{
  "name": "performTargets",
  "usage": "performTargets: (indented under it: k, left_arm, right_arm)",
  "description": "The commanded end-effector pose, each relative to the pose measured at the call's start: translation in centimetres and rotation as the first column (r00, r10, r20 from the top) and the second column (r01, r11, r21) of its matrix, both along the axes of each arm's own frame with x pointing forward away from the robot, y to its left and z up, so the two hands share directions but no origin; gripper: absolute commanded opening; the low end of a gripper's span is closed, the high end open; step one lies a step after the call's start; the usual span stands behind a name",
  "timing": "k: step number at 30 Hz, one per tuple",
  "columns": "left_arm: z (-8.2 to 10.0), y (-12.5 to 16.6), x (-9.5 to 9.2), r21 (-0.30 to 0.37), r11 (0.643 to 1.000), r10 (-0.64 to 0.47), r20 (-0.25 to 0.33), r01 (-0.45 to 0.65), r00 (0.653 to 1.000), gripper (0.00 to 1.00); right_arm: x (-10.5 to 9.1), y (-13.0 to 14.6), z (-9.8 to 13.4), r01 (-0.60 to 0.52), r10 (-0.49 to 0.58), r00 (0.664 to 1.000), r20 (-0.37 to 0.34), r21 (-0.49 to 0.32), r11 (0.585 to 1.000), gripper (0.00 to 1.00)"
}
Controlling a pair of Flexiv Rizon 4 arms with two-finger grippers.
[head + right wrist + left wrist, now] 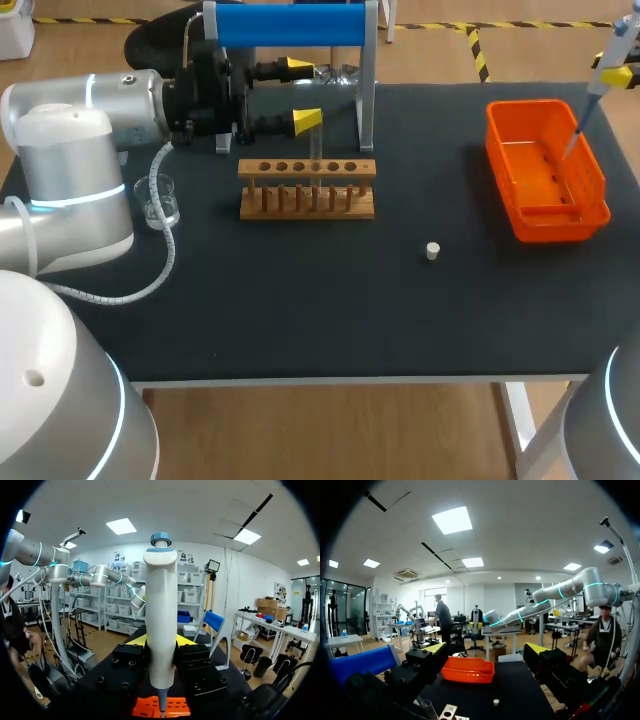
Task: Invert the test tube, pick up the pipette, mount the tip to pipette, aspirate from beaker and dispense into the tube, eject the tip, return the pipette, and cap with the stopper.
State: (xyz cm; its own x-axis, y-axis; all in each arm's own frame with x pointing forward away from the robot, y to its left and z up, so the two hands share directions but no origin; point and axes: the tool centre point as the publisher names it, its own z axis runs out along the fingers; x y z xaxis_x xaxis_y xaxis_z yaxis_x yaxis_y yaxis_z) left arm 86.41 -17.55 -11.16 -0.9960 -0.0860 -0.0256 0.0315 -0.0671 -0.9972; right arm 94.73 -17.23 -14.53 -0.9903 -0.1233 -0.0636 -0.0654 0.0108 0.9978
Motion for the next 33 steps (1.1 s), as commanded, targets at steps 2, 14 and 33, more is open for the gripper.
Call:
performTargets:
  k: [2, 14, 33]
  left_arm:
    - [0.0, -0.1, 0.0, -0.001, 1.000, 0.002, 0.002, -0.002, 1.000, 1.00]
    - [0.0, -0.1, 0.0, -0.001, 1.000, 0.002, 0.002, -0.002, 1.000, 1.00]
    - [3.9, -10.0, 2.8, 0.060, 0.998, 0.034, -0.014, -0.033, 0.999, 1.00]
  right_arm:
    - [-0.1, 0.0, 0.1, 0.002, -0.002, 1.000, 0.001, -0.004, 1.000, 0.00]
    - [-0.1, 0.0, 0.1, 0.002, -0.002, 1.000, 0.001, -0.004, 1.000, 0.00]
    - [-0.1, 0.0, 0.1, 0.002, -0.002, 1.000, 0.001, -0.004, 1.000, 0.00]
